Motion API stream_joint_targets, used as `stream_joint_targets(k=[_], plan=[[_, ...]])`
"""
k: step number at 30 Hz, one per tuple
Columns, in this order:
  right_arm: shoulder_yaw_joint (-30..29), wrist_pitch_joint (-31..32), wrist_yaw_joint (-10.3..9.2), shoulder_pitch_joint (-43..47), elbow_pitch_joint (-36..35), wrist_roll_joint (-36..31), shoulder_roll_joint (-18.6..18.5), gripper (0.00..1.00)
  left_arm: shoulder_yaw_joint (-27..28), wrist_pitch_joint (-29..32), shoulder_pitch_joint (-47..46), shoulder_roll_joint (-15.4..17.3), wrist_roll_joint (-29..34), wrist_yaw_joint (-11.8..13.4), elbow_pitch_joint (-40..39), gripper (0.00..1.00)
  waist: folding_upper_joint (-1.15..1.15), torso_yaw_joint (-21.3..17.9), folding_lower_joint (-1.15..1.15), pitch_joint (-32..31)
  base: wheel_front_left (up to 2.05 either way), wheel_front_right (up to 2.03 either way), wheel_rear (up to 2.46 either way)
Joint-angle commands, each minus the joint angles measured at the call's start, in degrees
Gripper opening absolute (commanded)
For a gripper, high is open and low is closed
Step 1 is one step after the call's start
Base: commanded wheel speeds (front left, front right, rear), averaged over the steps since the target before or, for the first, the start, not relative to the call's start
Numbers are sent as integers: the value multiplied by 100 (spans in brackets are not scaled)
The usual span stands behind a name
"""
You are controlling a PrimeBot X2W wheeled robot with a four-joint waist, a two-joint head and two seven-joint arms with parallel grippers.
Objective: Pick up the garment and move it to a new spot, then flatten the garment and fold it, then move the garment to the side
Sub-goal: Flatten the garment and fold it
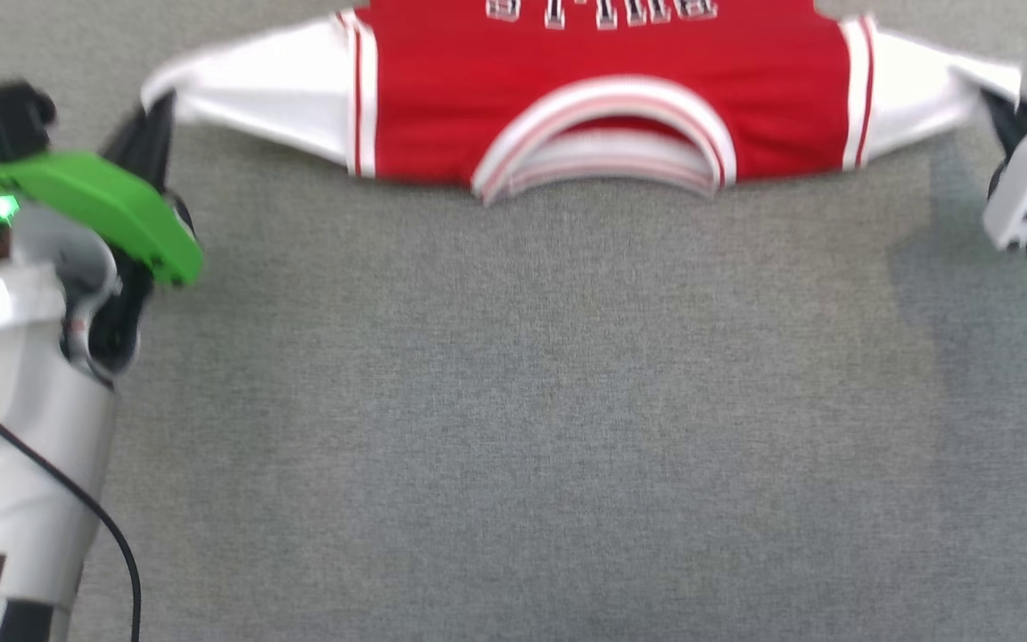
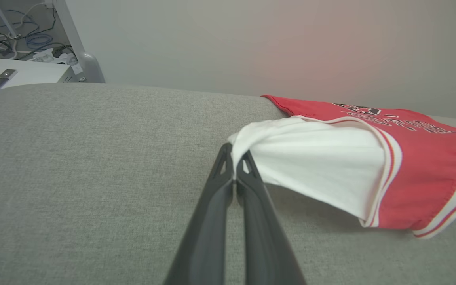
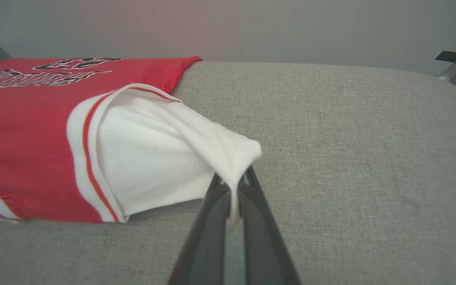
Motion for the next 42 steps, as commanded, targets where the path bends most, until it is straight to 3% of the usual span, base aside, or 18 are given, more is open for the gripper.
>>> stream_joint_targets(k=[1, 11, 22, 34, 42], plan=[[50, 90, -11, 213, -97, 63, -155, 0, 21, 67, 248, 52, -98, -7, -4, 0, 0, 87, 0, -619, 0, 0, 0], [47, 968, -11, 1750, -702, 505, -503, 0, -167, 1193, 1730, 315, -422, 218, -535, 0, 0, 40, 0, -1495, 0, 0, 0], [-721, 2021, -11, 3413, -1769, 675, -587, 0, -159, 2105, 3338, 697, -845, 654, -1827, 0, 0, -46, 0, -2006, 0, 0, 0], [-1964, 3498, -11, 5145, -3398, 315, -83, 0, -177, 2931, 4703, 986, -1259, 1211, -3227, 0, 0, -98, 0, -2251, 0, 0, 0], [-2489, 4007, -11, 5451, -4122, -26, 255, 0, -202, 3104, 4831, 969, -1333, 1415, -3812, 0, 0, -45, 0, -2074, 0, 0, 0]])
